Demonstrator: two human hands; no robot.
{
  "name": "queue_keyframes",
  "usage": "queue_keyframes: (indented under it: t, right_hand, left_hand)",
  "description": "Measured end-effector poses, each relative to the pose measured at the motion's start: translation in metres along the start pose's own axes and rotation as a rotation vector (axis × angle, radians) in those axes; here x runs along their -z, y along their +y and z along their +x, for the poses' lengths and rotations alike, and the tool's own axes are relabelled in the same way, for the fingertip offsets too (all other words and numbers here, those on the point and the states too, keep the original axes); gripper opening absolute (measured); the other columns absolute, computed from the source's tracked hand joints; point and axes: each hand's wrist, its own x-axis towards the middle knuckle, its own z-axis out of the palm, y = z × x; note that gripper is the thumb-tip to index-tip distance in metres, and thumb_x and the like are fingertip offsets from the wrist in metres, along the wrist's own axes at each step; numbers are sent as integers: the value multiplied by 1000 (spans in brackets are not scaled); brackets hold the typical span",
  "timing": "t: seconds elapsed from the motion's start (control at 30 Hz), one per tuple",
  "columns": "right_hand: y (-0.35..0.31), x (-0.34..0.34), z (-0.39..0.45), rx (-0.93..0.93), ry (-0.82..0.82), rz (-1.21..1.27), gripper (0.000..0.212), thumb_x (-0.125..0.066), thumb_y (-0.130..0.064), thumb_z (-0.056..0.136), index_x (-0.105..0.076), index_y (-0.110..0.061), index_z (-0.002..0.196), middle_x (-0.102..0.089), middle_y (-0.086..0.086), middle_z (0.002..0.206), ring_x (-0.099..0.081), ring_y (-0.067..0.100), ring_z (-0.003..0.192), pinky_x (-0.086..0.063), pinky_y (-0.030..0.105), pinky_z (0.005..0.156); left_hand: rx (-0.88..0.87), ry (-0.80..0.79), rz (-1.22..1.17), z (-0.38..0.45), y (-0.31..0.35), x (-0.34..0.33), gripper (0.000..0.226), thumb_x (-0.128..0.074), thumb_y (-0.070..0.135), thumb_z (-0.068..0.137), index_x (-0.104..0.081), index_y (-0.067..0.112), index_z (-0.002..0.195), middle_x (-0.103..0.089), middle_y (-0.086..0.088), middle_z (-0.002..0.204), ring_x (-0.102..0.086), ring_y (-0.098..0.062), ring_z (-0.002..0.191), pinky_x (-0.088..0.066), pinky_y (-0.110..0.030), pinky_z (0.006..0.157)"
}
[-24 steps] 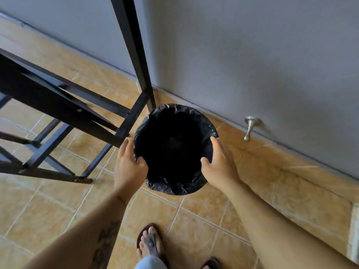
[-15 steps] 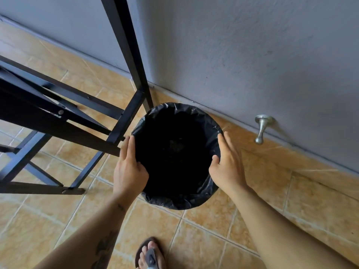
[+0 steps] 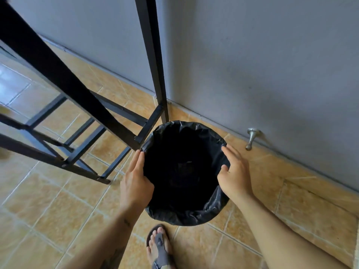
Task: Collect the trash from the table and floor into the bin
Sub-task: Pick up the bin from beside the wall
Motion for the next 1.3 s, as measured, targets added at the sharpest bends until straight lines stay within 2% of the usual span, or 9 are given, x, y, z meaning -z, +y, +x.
queue_keyframes:
  t: [0.17, 0.47, 0.57, 0.63, 0.7, 0.77, 0.87, 1.1, 1.3]
  right_hand:
    - [-46, 74, -63, 136, -10, -116, 60, -51, 5, 88, -53, -19, 143, -37, -12, 156, -33, 18, 136, -34, 25, 104]
    - [-154, 221, -184, 283, -23, -142, 70, -43, 9, 83, -51, -22, 146, -36, -8, 159, -36, 27, 141, -45, 36, 98]
    - [-190, 257, -213, 323, -8, -58, 74, -42, 12, 79, -52, -20, 145, -40, -7, 156, -52, 24, 125, -46, 30, 95]
    - [-217, 278, -232, 329, -1, 57, 76, -39, 14, 76, -54, -19, 143, -47, -4, 152, -62, 18, 98, -46, 26, 91]
    - [-246, 293, -253, 390, -17, 141, 77, -37, 17, 76, -56, -17, 142, -52, -1, 148, -61, 16, 113, -43, 25, 103]
    - [-274, 301, -273, 457, -37, 153, 75, -37, 19, 76, -56, -15, 141, -52, 0, 147, -49, 14, 135, -32, 19, 110]
    - [-308, 299, -301, 491, -68, 149, 76, -37, 19, 76, -57, -15, 141, -55, 1, 145, -49, 16, 135, -35, 18, 108]
    - [-398, 263, -347, 624, -106, 160, 72, -39, 18, 79, -57, -17, 140, -57, 2, 143, -48, 21, 135, -35, 23, 109]
    - [-490, 205, -372, 749, -106, 165, 68, -42, 15, 84, -54, -17, 143, -52, 0, 148, -44, 21, 139, -34, 17, 102]
  left_hand:
    - [54, 75, -50, -69, 47, 85, 74, -49, -4, 85, -36, 23, 152, -31, 11, 160, -40, -23, 140, -42, -35, 102]
    - [16, 165, -65, -182, 130, 263, 73, -51, 0, 81, -43, 27, 148, -45, 8, 152, -49, -26, 132, -49, -46, 101]
    - [-19, 191, -123, -207, 141, 319, 72, -48, 2, 75, -50, 26, 143, -47, 14, 148, -50, -20, 131, -50, -36, 99]
    - [14, 230, -347, -226, 150, 356, 72, -48, -2, 74, -54, 25, 140, -47, 17, 144, -50, -10, 127, -50, -18, 90]
    - [50, 291, -577, -248, 157, 393, 74, -44, -14, 74, -58, 24, 135, -51, 14, 136, -56, -1, 112, -49, -8, 74]
    - [89, 354, -764, -267, 159, 424, 79, -39, -21, 69, -64, 29, 125, -55, 10, 129, -61, -7, 106, -54, -16, 69]
    - [172, 397, -931, -284, 149, 461, 84, -35, -22, 67, -68, 39, 115, -60, 2, 127, -65, -31, 105, -57, -25, 61]
    - [158, 419, -891, -308, 105, 556, 83, -34, -21, 75, -54, 31, 137, -57, -3, 128, -65, -34, 105, -57, -24, 59]
    - [85, 487, -789, -308, 38, 644, 84, -34, -19, 75, -55, 37, 135, -57, -3, 130, -60, -29, 113, -58, -43, 89]
